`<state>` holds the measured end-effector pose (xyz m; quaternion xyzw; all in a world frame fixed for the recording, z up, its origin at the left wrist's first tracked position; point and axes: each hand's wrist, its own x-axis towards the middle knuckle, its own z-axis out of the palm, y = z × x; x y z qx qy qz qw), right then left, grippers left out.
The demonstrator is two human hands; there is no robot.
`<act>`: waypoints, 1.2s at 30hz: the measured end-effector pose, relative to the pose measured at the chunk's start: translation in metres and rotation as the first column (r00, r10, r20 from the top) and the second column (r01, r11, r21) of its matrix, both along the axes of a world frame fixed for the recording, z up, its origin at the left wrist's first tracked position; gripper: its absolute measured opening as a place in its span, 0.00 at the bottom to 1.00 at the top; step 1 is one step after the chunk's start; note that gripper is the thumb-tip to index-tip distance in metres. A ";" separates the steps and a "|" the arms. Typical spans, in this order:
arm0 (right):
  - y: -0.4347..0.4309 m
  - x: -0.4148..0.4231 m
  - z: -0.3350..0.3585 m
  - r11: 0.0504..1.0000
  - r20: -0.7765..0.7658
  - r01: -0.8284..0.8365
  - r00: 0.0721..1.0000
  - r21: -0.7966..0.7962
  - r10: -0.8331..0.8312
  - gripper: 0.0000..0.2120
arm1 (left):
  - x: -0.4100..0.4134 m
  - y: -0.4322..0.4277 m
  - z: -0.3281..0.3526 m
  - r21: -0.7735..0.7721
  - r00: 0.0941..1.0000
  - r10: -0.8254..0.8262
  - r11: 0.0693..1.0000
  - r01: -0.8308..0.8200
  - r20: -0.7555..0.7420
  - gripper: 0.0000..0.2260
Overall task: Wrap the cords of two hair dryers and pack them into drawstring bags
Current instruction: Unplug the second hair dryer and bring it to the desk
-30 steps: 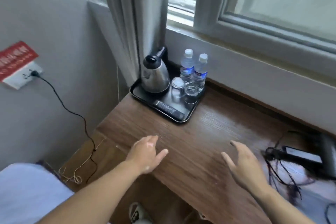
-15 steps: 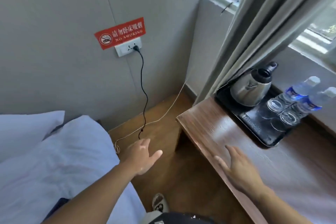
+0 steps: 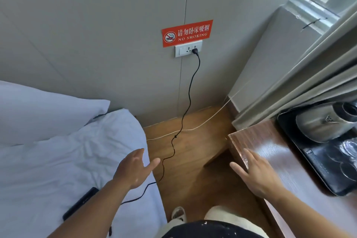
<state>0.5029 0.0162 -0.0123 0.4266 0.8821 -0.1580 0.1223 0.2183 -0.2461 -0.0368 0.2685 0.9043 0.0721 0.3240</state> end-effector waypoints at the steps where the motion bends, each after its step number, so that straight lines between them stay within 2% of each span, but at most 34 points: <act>1: 0.002 -0.007 0.001 1.000 0.003 -0.016 1.000 -0.001 0.016 0.43 | -0.005 -0.004 0.001 -0.001 1.000 0.023 1.000 -0.023 -0.002 0.41; 5: 0.015 -0.036 0.000 0.998 0.008 -0.064 0.998 0.012 0.064 0.42 | -0.025 -0.016 0.002 -0.025 0.994 0.106 0.994 -0.106 -0.002 0.42; 9: 0.039 -0.070 -0.009 0.995 0.006 -0.101 0.995 0.021 0.101 0.45 | -0.044 -0.017 0.003 -0.039 0.984 0.180 0.983 -0.180 0.010 0.41; 14: 0.080 -0.127 -0.018 0.991 -0.001 -0.135 0.991 -0.010 0.135 0.41 | -0.081 0.001 0.004 -0.077 0.964 0.266 0.961 -0.264 0.014 0.41; 23: 0.183 -0.254 -0.031 0.981 -0.025 -0.178 0.984 -0.073 0.177 0.37 | -0.159 0.112 0.006 -0.148 0.975 0.223 0.964 -0.219 0.005 0.41; 32: 0.281 -0.397 -0.042 0.977 -0.127 -0.088 0.990 -0.195 0.064 0.23 | -0.225 0.188 -0.005 -0.184 0.962 0.271 0.946 -0.268 -0.009 0.41; 36: 0.307 -0.441 -0.050 0.983 -0.218 0.027 0.973 -0.183 -0.068 0.14 | -0.239 0.192 -0.004 -0.235 0.955 0.297 0.928 -0.290 -0.004 0.40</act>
